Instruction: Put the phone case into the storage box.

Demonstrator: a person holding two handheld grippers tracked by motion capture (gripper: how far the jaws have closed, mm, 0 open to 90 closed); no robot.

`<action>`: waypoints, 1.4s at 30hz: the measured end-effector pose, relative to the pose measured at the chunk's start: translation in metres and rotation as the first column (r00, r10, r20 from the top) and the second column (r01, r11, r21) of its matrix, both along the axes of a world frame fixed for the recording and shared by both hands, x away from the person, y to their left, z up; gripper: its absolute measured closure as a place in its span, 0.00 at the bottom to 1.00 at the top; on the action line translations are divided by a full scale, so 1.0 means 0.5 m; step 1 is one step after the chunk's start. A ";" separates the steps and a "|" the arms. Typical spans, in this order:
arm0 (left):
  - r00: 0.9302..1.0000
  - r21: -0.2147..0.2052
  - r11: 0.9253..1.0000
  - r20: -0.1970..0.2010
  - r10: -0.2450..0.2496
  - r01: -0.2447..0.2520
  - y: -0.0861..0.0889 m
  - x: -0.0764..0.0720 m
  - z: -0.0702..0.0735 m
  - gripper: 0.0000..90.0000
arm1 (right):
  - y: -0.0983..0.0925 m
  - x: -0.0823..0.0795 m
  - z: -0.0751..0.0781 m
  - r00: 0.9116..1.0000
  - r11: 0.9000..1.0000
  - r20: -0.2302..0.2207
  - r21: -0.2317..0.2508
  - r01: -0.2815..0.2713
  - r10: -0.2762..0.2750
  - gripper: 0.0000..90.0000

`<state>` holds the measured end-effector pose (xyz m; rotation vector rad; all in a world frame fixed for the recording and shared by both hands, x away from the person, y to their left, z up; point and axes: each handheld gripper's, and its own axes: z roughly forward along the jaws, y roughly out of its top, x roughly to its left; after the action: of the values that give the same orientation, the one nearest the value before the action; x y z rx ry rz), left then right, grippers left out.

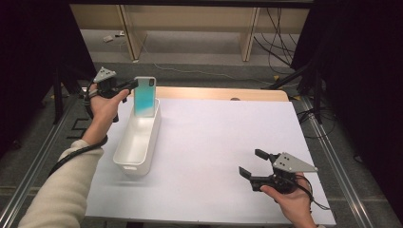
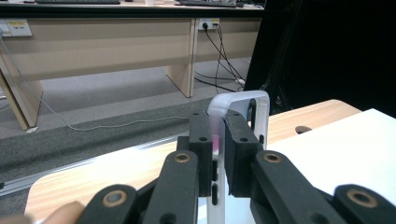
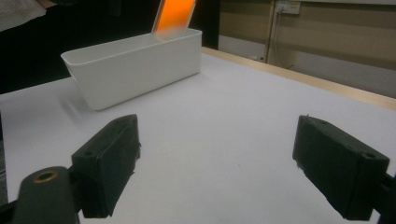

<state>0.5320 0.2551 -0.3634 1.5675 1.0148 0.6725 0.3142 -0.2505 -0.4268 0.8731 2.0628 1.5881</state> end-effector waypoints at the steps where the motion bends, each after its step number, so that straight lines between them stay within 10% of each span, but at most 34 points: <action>1: 1.000 0.001 1.000 0.001 -0.001 0.001 0.000 0.000 0.000 0.92 | 0.000 -0.001 0.001 1.000 1.000 -0.006 0.000 -0.001 0.001 0.18; 42: 1.000 0.022 1.000 -0.017 0.008 -0.008 0.001 0.020 -0.022 0.92 | -0.002 0.000 0.000 1.000 1.000 -0.011 -0.022 0.003 -0.003 0.18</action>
<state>0.5418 0.2558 -0.3742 1.5914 1.0301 0.6782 0.3143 -0.2515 -0.4268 0.8788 2.0821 1.5593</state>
